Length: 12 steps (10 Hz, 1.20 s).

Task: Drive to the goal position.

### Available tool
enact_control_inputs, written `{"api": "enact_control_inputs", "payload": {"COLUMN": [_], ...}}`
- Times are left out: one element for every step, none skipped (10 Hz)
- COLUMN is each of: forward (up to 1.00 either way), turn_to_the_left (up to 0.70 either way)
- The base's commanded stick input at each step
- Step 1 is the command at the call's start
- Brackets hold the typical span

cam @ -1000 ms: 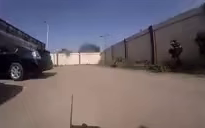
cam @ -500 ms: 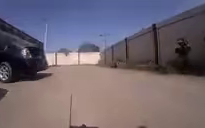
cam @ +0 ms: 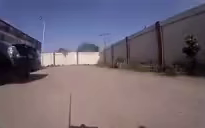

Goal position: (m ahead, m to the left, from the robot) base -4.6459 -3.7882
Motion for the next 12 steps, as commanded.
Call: {"api": "enact_control_inputs", "payload": {"forward": [1.00, 1.00, 1.00, 1.00, 1.00, 1.00, 1.00, 1.00, 1.00, 1.00, 1.00, 1.00], "turn_to_the_left": [0.00, 0.00, 0.00, 0.00, 0.00, 0.00, 0.00, 0.00, 0.00, 0.00, 0.00, 0.00]}}
